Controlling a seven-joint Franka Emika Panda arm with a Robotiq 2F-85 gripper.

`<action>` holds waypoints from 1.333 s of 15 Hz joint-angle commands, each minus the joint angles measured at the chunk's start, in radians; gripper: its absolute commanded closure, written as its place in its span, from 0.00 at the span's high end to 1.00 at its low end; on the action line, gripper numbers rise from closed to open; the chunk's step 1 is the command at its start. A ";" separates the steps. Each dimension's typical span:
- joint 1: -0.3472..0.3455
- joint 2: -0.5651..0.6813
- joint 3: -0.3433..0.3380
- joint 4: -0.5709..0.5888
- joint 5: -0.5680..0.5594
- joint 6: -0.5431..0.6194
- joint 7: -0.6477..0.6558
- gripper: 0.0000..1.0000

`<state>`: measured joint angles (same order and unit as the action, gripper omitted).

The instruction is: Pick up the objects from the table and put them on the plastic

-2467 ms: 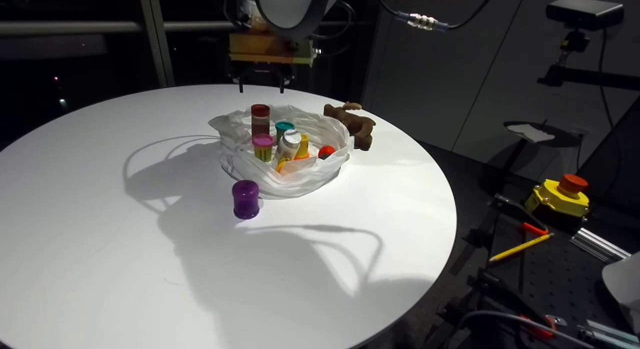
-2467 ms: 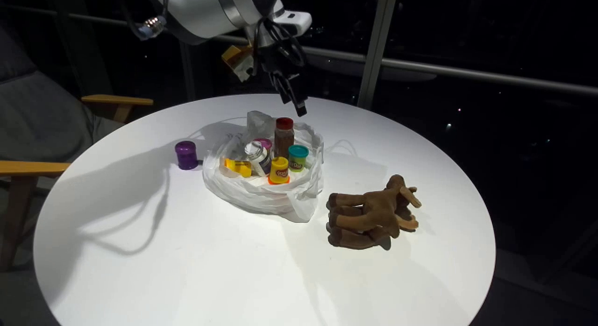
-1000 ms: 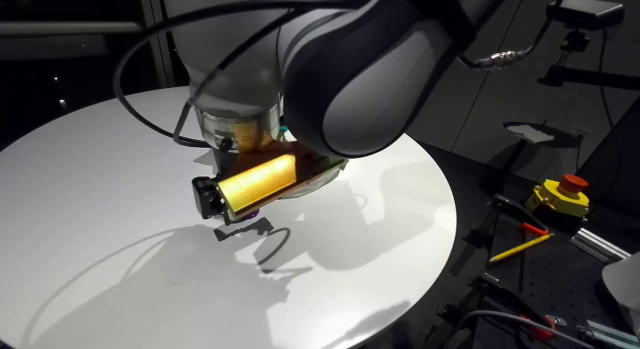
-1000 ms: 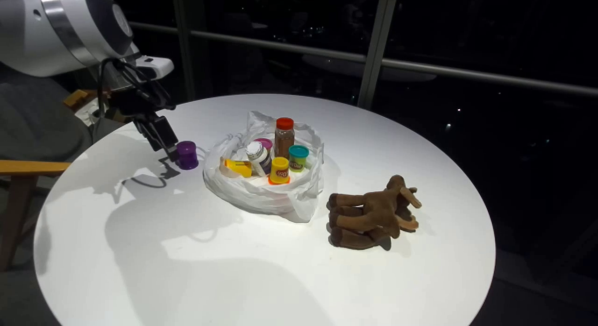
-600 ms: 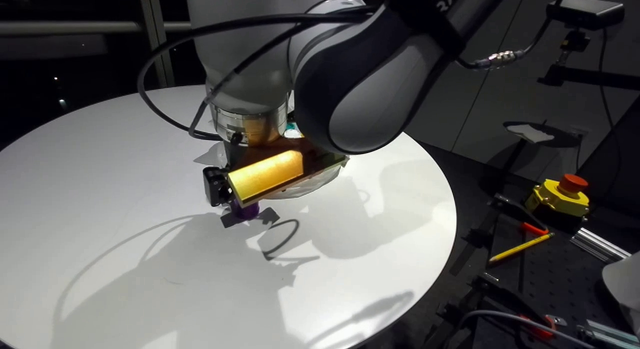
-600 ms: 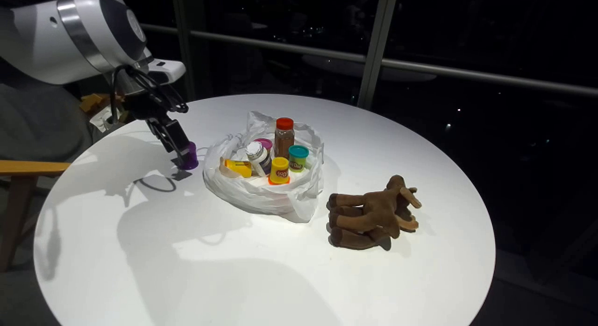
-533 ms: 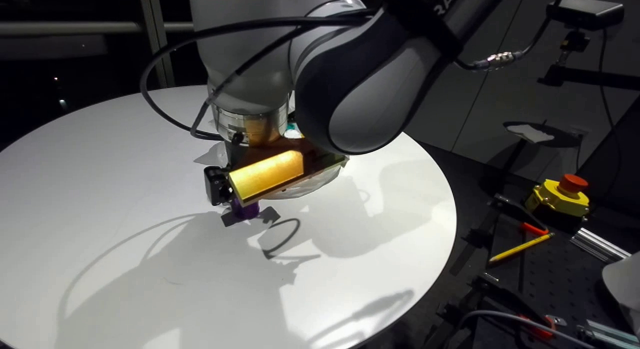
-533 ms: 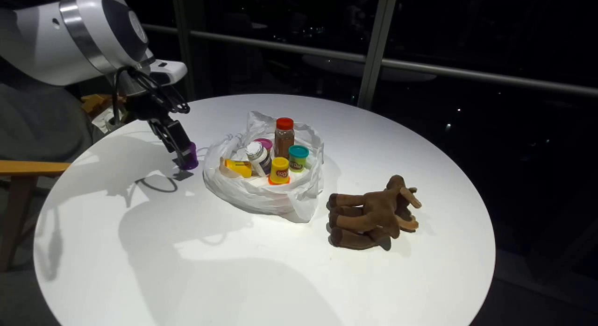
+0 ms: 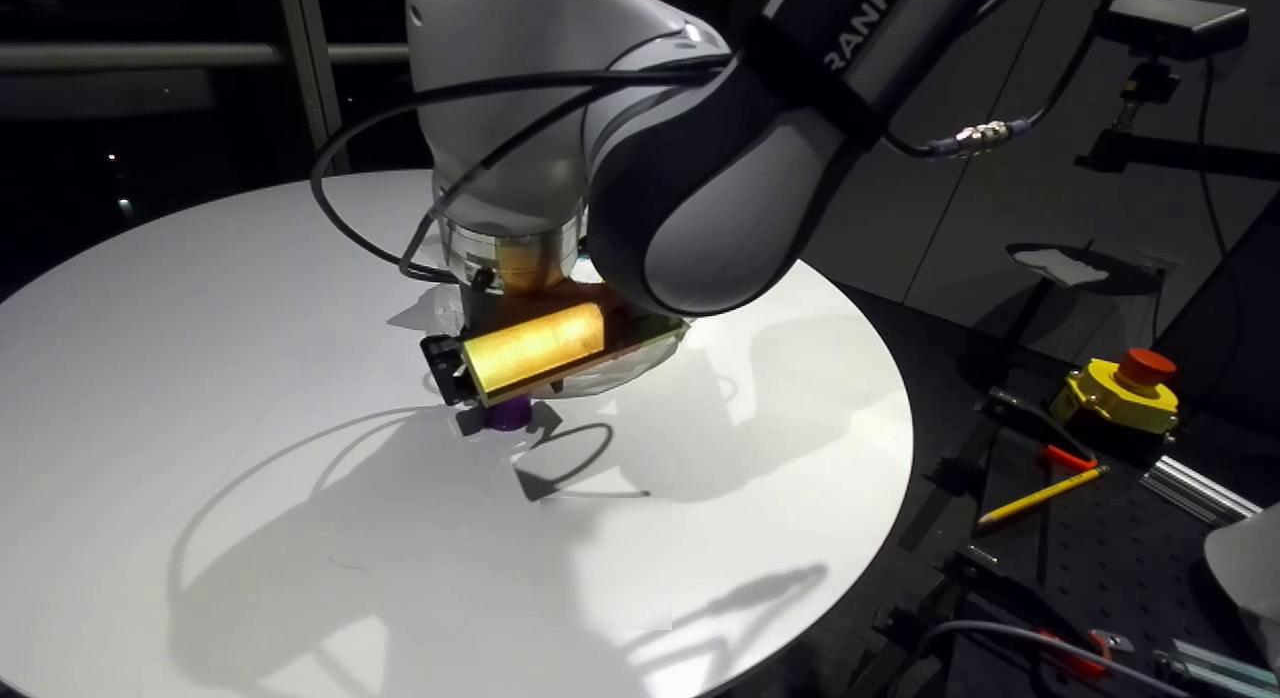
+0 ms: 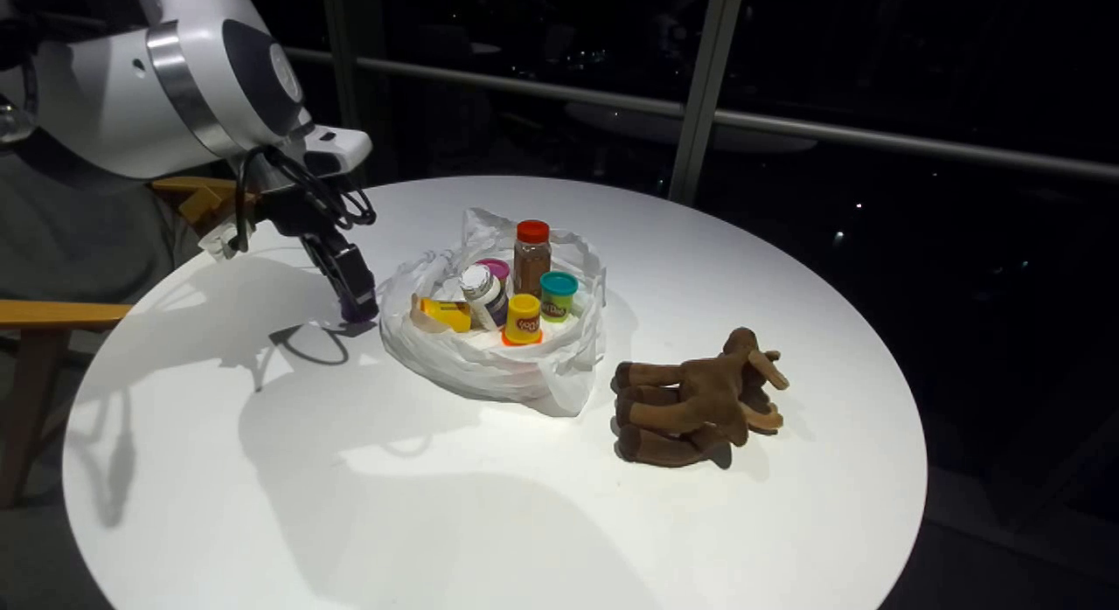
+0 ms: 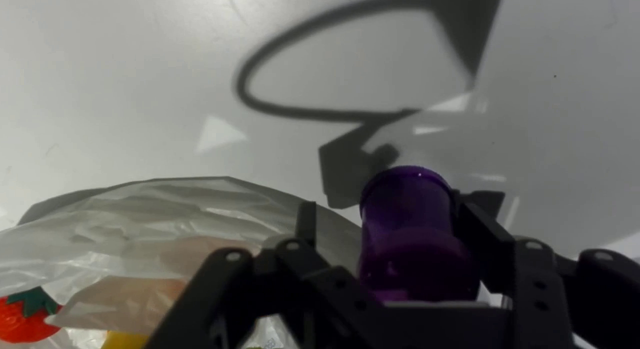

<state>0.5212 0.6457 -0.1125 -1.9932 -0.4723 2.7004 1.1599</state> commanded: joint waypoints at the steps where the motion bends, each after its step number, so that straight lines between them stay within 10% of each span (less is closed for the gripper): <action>1: 0.005 -0.005 -0.010 0.011 0.029 0.023 0.002 0.41; 4: 0.016 -0.023 -0.019 -0.001 0.032 0.023 0.010 0.20; 14: 0.028 -0.328 -0.170 -0.219 -0.150 -0.027 0.176 0.22; 20: -0.083 -0.369 -0.221 -0.336 -0.353 0.041 0.346 0.21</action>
<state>0.4516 0.3020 -0.2930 -2.2708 -0.7820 2.6835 1.4472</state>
